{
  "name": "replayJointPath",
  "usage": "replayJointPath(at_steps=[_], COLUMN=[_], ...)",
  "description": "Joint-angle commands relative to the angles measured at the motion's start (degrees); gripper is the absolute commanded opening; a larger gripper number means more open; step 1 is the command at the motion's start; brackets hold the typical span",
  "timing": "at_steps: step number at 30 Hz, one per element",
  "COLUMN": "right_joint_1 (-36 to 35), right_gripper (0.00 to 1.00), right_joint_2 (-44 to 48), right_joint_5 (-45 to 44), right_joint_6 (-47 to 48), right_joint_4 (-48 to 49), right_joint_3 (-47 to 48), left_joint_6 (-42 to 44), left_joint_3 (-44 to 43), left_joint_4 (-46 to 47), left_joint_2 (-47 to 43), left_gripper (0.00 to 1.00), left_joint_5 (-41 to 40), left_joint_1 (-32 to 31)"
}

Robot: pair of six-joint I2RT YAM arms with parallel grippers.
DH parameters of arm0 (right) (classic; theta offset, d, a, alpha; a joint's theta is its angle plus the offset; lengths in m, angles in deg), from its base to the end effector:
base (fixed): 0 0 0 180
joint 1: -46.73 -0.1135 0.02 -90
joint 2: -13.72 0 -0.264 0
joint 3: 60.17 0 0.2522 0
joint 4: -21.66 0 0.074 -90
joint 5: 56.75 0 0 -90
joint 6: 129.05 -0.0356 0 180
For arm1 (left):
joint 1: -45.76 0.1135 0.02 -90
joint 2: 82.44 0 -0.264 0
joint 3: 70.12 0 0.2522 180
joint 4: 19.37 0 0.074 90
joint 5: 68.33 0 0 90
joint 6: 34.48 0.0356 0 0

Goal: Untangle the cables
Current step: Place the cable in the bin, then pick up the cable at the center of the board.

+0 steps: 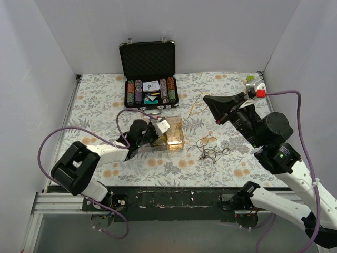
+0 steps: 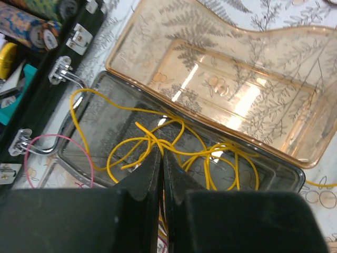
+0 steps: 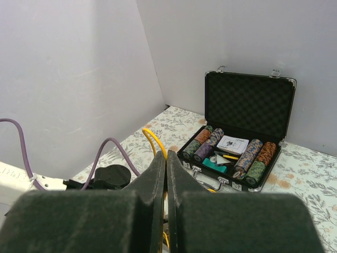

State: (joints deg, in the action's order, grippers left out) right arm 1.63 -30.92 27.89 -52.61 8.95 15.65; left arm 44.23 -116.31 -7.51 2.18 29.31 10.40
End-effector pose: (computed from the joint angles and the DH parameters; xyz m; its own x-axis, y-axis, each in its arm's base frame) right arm 0.1095 0.1051 0.4642 0.0667 0.3976 -0.9151 -0.6772 0.6916 0.2512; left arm 0.2342 -0.1720 0.1707 -0.4890 0.1091 -0.8654 0.5862 0.7758 -0.2334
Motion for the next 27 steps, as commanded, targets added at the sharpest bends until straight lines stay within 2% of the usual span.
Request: replayJointPath(at_steps=[1, 3, 5, 7, 8, 9, 10, 14, 18, 22, 27], right_joint_1=[0.1, 0.0, 0.0, 0.0, 0.0, 0.1, 0.1, 0.1, 0.0, 0.1, 0.1], right_gripper=[0.01, 0.01, 0.01, 0.01, 0.01, 0.01, 0.01, 0.01, 0.01, 0.01, 0.01], right_joint_2=[0.8, 0.5, 0.0, -0.4, -0.6, -0.9, -1.1, -2.8, -5.4, -9.2, -14.9], right_joint_5=[-1.9, -1.8, -1.2, -0.6, -0.5, -0.3, 0.1, 1.8, 4.9, 8.4, 11.7], right_joint_6=[0.1, 0.0, 0.0, -0.1, -0.3, -0.3, -0.4, -0.9, -2.1, -2.6, -2.9], right_joint_4=[3.9, 3.8, 3.7, 3.9, 3.9, 4.0, 4.1, 4.9, 6.2, 6.9, 9.7], right_joint_3=[1.5, 1.5, 1.5, 1.6, 1.8, 2.1, 2.4, 4.1, 7.2, 11.8, 18.7], left_joint_6=[2.7, 1.7, 0.8, -0.7, -1.7, -2.3, -3.4, -7.2, -11.6, -15.9, -18.6], left_joint_3=[-2.6, -3.3, -3.8, -5.3, -6.0, -6.8, -7.6, -10.9, -12.9, -14.4, -17.5], left_joint_4=[-5.1, -6.0, -6.8, -8.7, -9.2, -10.1, -11.1, -15.5, -16.6, -14.5, -16.6], left_joint_2=[-0.2, -0.2, -0.8, -2.4, -3.5, -4.9, -6.3, -13.2, -21.0, -28.5, -33.2], left_gripper=[0.00, 0.03, 0.25, 0.27, 0.32, 0.46, 0.56, 0.74, 0.81, 0.98, 0.98], left_joint_5=[2.7, 3.3, 4.0, 4.4, 4.6, 5.1, 6.0, 8.7, 9.3, 4.6, 2.7], left_joint_1=[0.2, 0.2, 0.2, 0.2, 0.3, 0.5, 0.5, 1.5, 3.0, 4.8, 7.8])
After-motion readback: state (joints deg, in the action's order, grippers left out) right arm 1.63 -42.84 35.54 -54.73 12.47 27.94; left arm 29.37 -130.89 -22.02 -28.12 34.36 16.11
